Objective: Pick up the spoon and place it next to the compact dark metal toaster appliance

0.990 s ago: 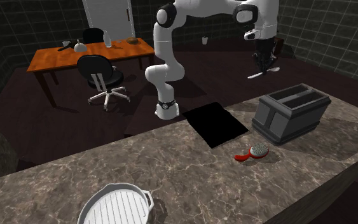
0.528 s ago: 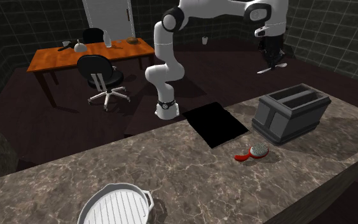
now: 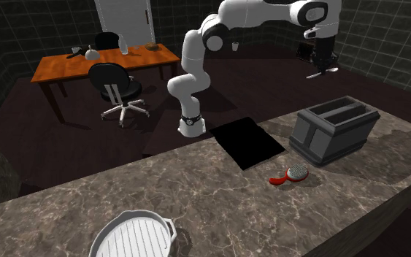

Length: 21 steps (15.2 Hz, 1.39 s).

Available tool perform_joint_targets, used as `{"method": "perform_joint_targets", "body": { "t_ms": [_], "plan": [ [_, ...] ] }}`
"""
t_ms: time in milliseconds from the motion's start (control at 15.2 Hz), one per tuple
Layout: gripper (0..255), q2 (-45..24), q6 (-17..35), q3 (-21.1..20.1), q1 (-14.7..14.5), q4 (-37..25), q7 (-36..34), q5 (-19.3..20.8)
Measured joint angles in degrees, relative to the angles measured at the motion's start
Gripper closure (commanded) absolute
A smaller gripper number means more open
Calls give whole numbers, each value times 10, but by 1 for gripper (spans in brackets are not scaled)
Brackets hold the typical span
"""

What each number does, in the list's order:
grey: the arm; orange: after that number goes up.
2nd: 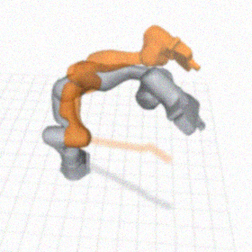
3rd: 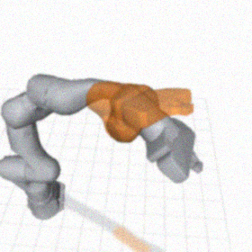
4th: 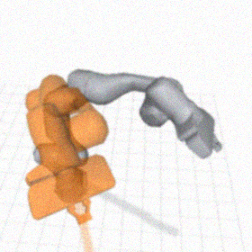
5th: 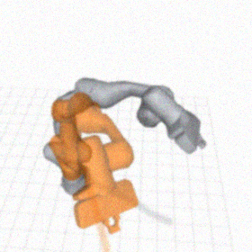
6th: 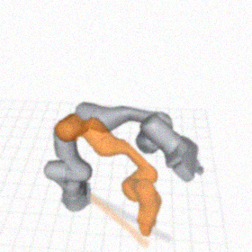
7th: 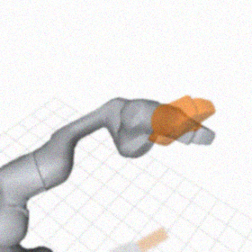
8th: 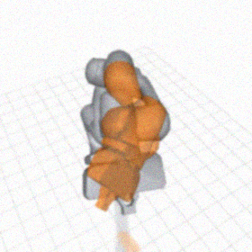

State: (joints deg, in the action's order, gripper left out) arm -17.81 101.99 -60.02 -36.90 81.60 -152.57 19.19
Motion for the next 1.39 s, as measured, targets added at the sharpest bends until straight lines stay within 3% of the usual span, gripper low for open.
{"method": "perform_joint_targets", "body": {
  "t_ms": [1386],
  "plan": [
    [255, -7, 156, 10, 19, 158, -31, 20]
  ]
}}
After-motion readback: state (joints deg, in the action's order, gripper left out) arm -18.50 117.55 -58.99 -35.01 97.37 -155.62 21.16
